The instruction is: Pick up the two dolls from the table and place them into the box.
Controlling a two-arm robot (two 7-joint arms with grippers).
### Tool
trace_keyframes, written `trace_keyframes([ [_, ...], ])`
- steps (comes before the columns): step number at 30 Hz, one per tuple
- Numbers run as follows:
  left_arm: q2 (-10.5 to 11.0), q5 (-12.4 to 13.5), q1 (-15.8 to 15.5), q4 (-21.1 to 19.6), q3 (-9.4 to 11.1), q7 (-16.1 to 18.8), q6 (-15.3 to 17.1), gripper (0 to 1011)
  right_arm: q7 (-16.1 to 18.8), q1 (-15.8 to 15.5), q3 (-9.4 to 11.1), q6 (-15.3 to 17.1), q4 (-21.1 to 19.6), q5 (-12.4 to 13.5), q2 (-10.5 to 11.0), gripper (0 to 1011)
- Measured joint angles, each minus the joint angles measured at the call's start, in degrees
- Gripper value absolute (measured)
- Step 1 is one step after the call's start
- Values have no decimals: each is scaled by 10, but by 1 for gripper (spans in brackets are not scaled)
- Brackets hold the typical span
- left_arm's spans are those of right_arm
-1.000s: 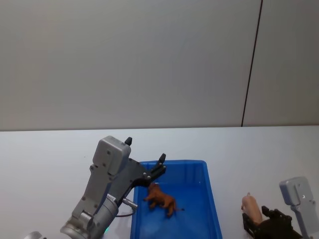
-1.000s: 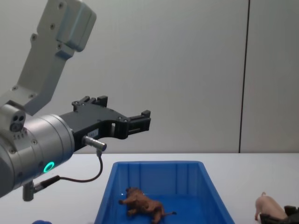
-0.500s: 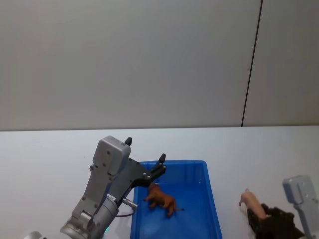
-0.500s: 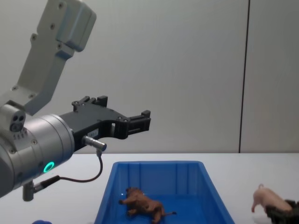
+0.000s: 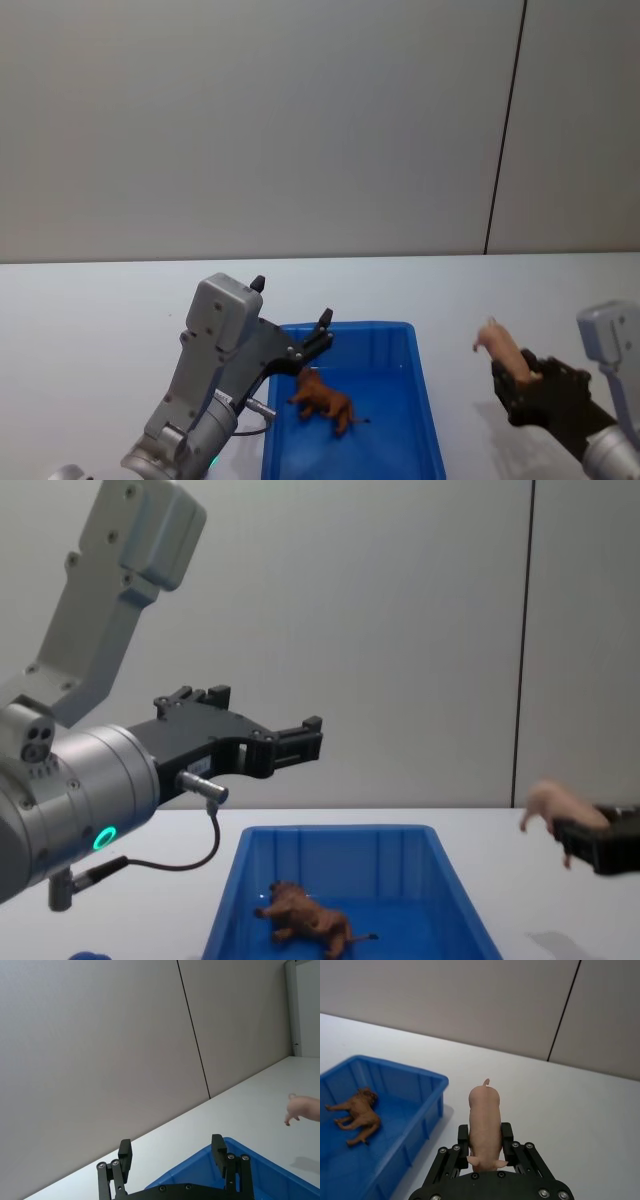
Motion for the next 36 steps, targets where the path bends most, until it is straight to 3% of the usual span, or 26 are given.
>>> trace_keyframes([
  [9, 0, 0, 0, 0, 0, 0, 0, 1001, 45, 35, -5, -5, 4, -1, -18, 363],
  [23, 0, 0, 0, 0, 0, 0, 0, 1001, 125, 101, -33, 3, 68, -3, -67, 367],
  [27, 0, 0, 0, 0, 0, 0, 0, 1001, 136, 113, -39, 5, 84, -4, -77, 449],
  [28, 0, 0, 0, 0, 0, 0, 0, 1001, 138, 116, -41, 6, 89, -4, -80, 516],
  [36, 0, 0, 0, 0, 0, 0, 0, 1001, 132, 126, -46, 12, 104, -5, -89, 755],
])
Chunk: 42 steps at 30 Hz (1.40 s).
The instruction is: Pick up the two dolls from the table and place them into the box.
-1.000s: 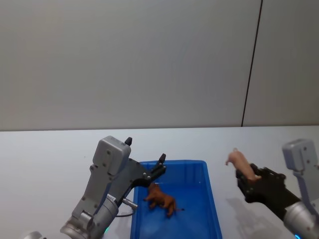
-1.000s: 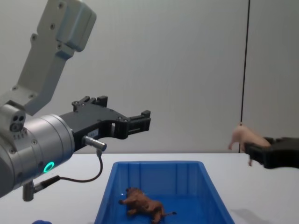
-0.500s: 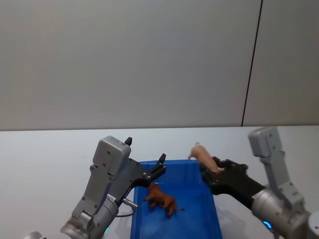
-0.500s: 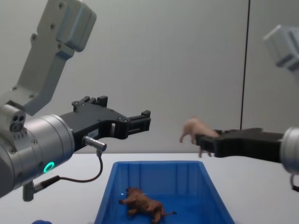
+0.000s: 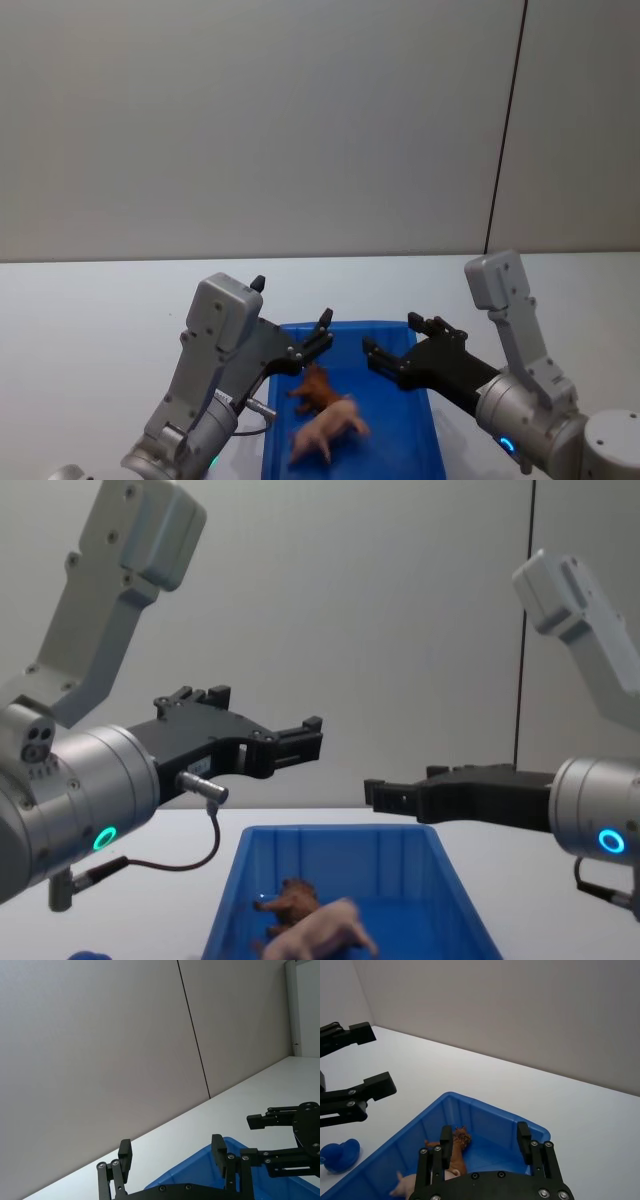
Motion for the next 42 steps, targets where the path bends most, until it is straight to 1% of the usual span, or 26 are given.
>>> trace_keyframes([
  [2, 0, 0, 0, 0, 0, 0, 0, 1001, -5, 0, 0, 1, 0, 0, 0, 783],
  [5, 0, 0, 0, 0, 0, 0, 0, 1001, -22, -3, 0, 3, -2, -1, 0, 899],
  [6, 0, 0, 0, 0, 0, 0, 0, 1001, -27, -4, 0, 3, -3, -2, 0, 899],
  [9, 0, 0, 0, 0, 0, 0, 0, 1001, -43, -10, 2, 4, -10, -2, 3, 991],
  [10, 0, 0, 0, 0, 0, 0, 0, 1001, -47, -12, 3, 4, -12, -2, 4, 1001],
  [11, 0, 0, 0, 0, 0, 0, 0, 1001, -58, -16, 4, 4, -17, -1, 7, 1001],
  [12, 0, 0, 0, 0, 0, 0, 0, 1001, -58, -16, 4, 4, -17, -1, 7, 1001],
  [16, 0, 0, 0, 0, 0, 0, 0, 1001, -83, -29, 10, 3, -31, 2, 14, 1001],
  [24, 0, 0, 0, 0, 0, 0, 0, 1001, -138, -65, 26, -4, -68, 15, 38, 1001],
  [34, 1, 0, 1, -1, -1, 0, 3, 1001, -168, -86, 37, -9, -89, 23, 53, 1001],
  [41, 8, -5, 9, -14, -5, 13, 28, 1001, -179, -94, 40, -11, -98, 26, 59, 1001],
  [42, 10, -8, 12, -18, -6, 18, 37, 1001, -180, -95, 41, -11, -99, 26, 60, 1001],
])
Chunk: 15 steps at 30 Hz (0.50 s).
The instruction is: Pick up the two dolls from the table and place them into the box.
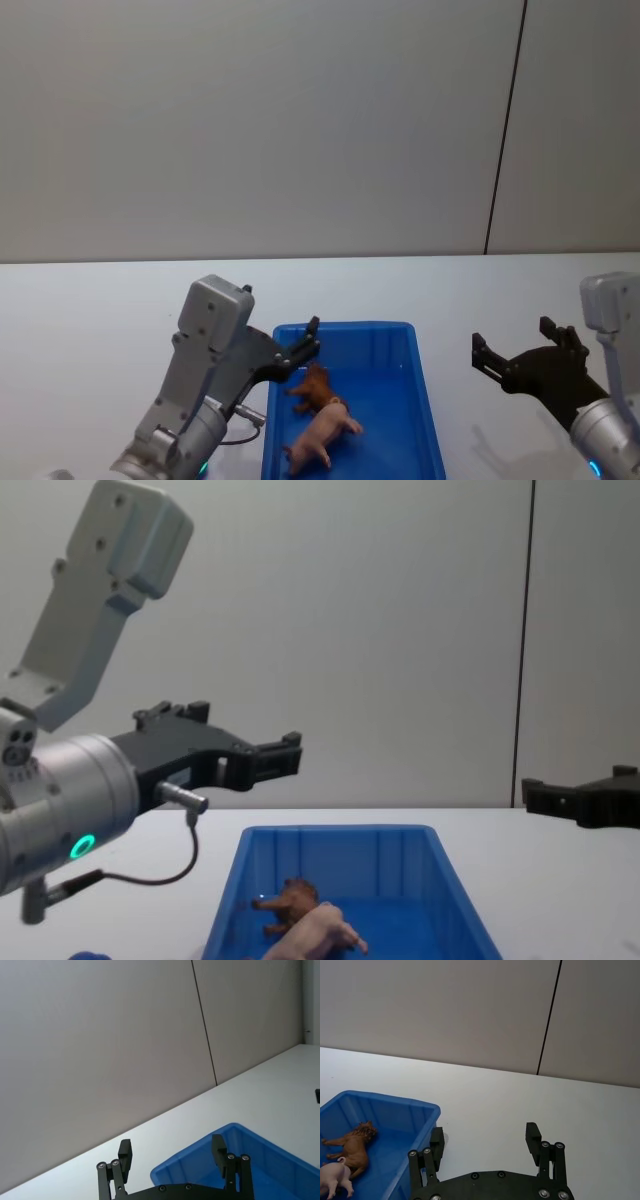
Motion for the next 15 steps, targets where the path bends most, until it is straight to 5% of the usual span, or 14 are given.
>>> trace_keyframes([
  [15, 42, -56, 41, -46, -25, 48, 108, 1001, -10, -7, 3, -2, -7, 2, 5, 1001],
])
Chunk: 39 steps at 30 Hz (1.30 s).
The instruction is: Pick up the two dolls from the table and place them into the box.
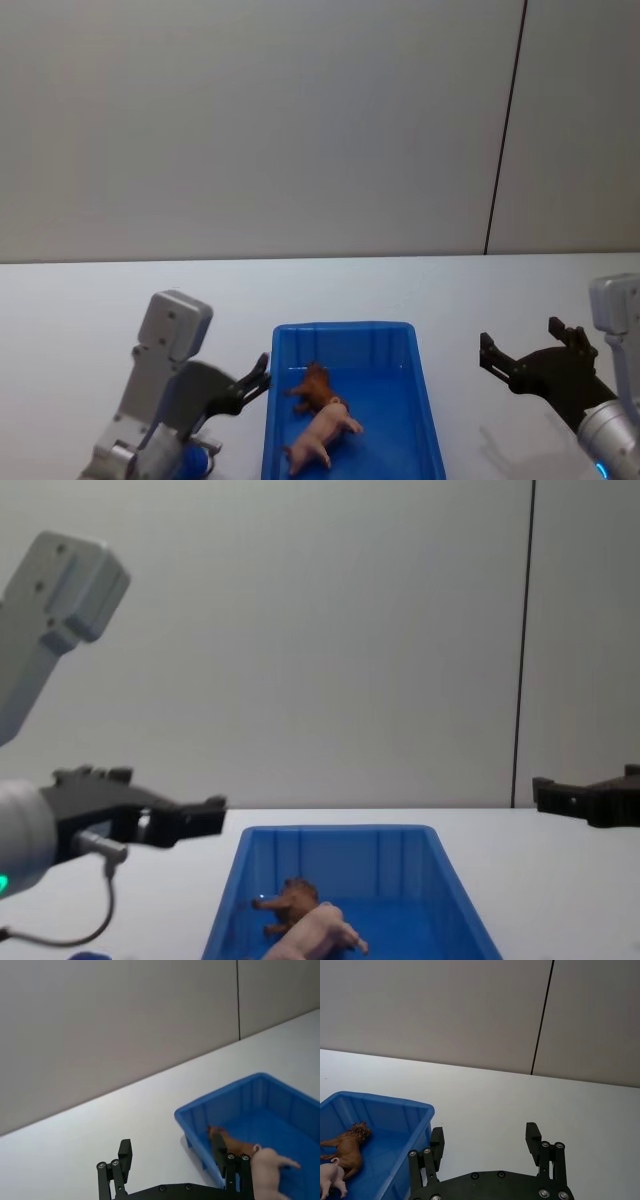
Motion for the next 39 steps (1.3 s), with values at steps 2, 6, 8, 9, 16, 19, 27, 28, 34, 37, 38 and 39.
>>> trace_keyframes([
  [2, 5, -8, 4, -3, -3, 4, 12, 1001, -1, -1, 0, 0, -1, 0, 0, 1001],
  [6, 18, -26, 17, -10, -11, 13, 37, 1001, -2, -1, 1, 0, -1, 0, 1, 1001],
  [8, 24, -36, 23, -13, -14, 17, 50, 1001, -2, -2, 1, -1, -2, 1, 1, 1001],
  [9, 28, -40, 26, -14, -17, 19, 54, 1001, -2, -2, 1, -1, -2, 1, 1, 1001],
  [16, 46, -74, 47, -14, -29, 23, 80, 1001, -3, -2, 1, -1, -2, 1, 1, 1001],
  [19, 52, -86, 53, -11, -33, 20, 85, 1001, -3, -2, 1, -1, -2, 1, 2, 1001],
  [27, 62, -111, 63, 6, -40, -8, 86, 908, -4, -3, 1, -1, -3, 1, 2, 1001],
  [28, 62, -111, 63, 6, -40, -8, 86, 895, -4, -3, 1, -1, -3, 1, 2, 1001],
  [34, 64, -121, 65, 21, -42, -35, 80, 715, -4, -3, 1, -1, -3, 1, 2, 1001],
  [37, 62, -124, 65, 32, -42, -51, 76, 598, -4, -3, 1, -1, -3, 1, 2, 1001],
  [38, 62, -124, 65, 34, -42, -54, 75, 598, -4, -3, 1, -1, -3, 1, 2, 1001],
  [39, 61, -124, 65, 35, -42, -55, 74, 559, -4, -3, 1, -1, -3, 1, 2, 1001],
])
